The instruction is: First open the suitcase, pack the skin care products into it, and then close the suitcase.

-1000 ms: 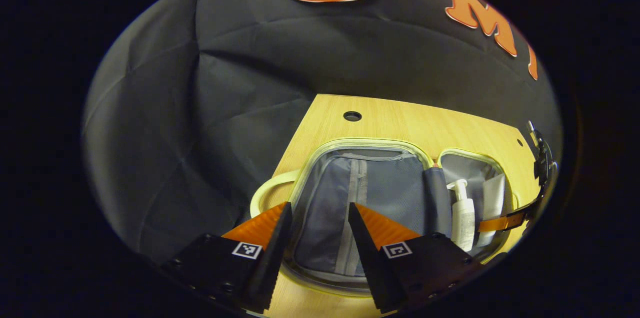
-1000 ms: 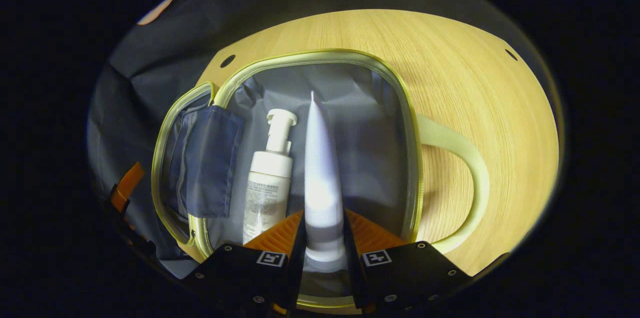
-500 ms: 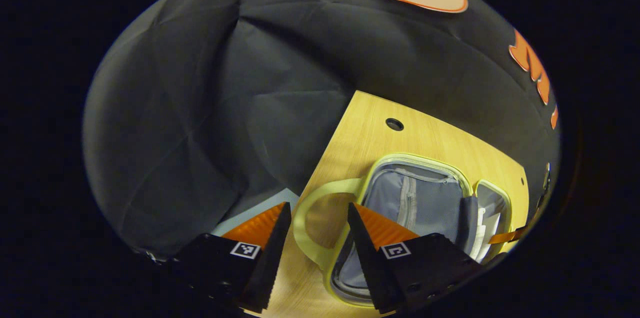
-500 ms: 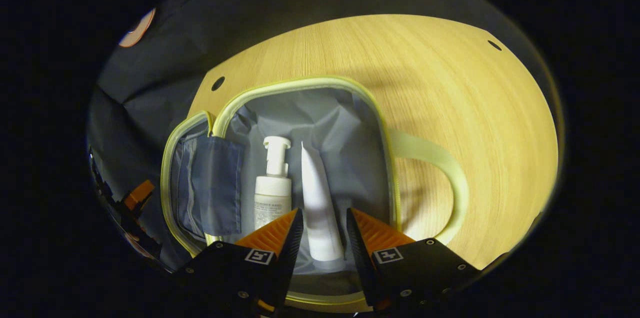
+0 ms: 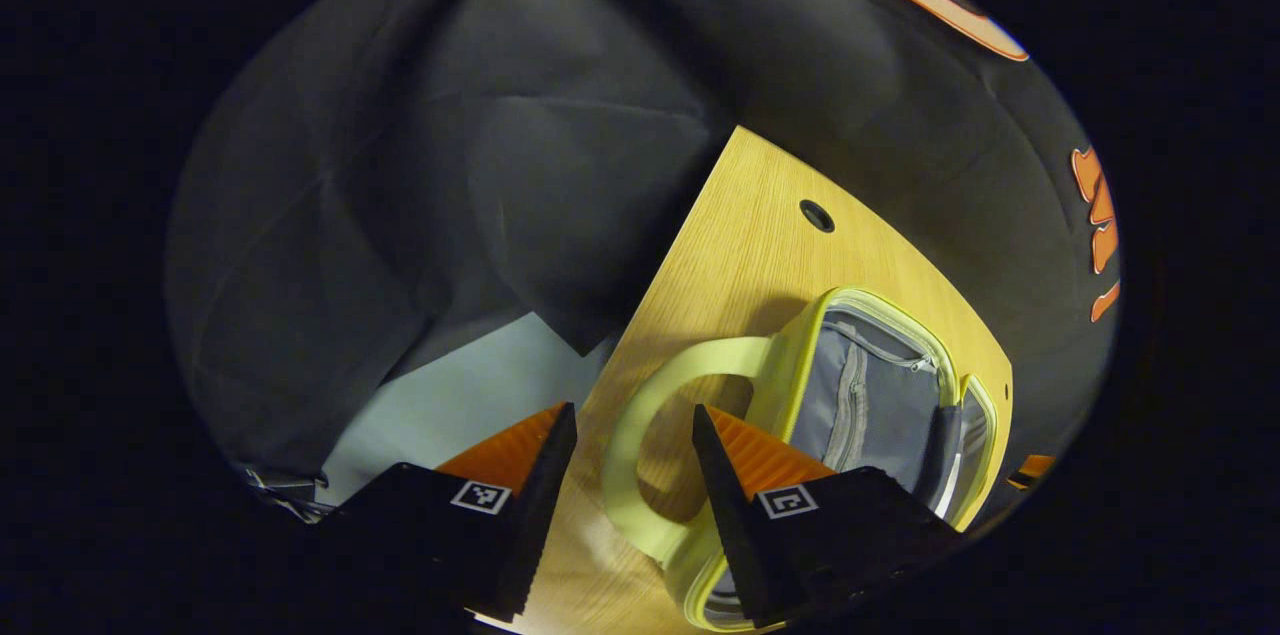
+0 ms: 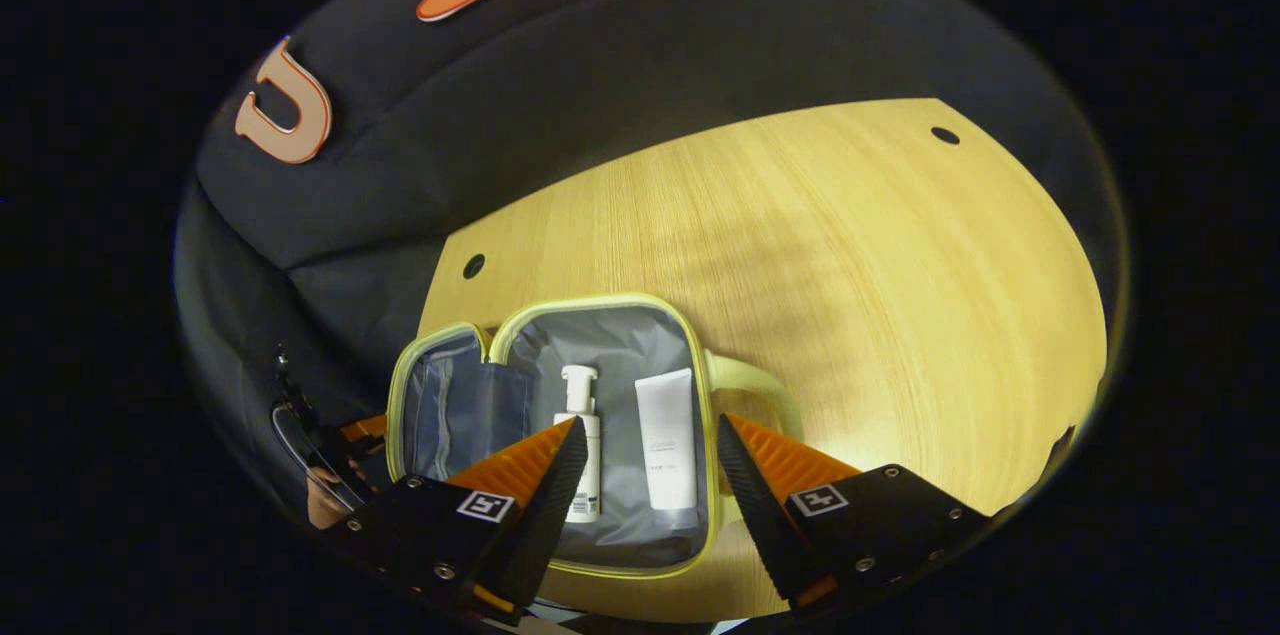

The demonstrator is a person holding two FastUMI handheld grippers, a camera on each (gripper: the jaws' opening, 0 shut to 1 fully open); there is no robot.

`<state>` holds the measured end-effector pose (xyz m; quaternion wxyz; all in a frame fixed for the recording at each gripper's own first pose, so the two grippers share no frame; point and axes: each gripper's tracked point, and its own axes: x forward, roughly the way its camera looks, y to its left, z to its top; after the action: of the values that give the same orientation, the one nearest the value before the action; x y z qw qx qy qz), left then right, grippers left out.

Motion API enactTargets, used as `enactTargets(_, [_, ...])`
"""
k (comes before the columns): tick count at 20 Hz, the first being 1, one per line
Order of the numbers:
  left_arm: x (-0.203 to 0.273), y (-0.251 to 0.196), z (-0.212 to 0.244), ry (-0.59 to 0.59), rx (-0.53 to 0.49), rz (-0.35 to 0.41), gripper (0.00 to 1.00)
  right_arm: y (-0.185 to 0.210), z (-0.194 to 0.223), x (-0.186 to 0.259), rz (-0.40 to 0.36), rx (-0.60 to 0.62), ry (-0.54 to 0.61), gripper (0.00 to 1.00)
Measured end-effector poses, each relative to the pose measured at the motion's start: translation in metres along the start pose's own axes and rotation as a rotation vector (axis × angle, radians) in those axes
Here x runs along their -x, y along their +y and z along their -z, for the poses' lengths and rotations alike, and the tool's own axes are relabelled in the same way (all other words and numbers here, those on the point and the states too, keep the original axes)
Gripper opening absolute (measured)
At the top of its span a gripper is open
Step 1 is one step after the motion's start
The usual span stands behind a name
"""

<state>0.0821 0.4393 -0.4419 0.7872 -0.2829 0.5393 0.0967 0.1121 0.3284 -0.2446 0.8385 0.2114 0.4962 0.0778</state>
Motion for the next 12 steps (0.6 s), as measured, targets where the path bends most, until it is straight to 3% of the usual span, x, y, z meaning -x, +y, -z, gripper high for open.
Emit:
enactTargets(1, [-0.005,-0.002,0.003,0.020,0.018,0.028,0.75,0.000,-0.007,0.007,-0.004,0.006,-0.025,0.88])
enactTargets(2, [-0.013,0.003,0.003,0.028,0.004,0.021,0.61,0.001,-0.014,0.017,-0.010,0.013,-0.052,0.90])
enactTargets(4, [0.007,0.001,0.001,0.054,-0.033,0.006,0.23,0.002,-0.028,0.032,-0.019,0.030,-0.107,0.92])
enactTargets(6, [0.012,-0.009,-0.008,0.027,-0.064,0.017,0.14,-0.005,-0.040,0.050,-0.009,0.048,-0.155,0.94])
enactTargets(8, [0.028,-0.017,-0.020,-0.026,-0.094,0.017,0.14,-0.014,-0.048,0.068,0.005,0.047,-0.202,0.94])
enactTargets(9, [0.044,-0.023,-0.027,-0.057,-0.126,0.024,0.07,-0.020,-0.052,0.080,0.007,0.038,-0.227,0.95])
enactTargets(12, [0.086,-0.046,-0.046,-0.146,-0.191,0.054,0.06,-0.040,-0.059,0.106,0.047,0.076,-0.290,0.95])
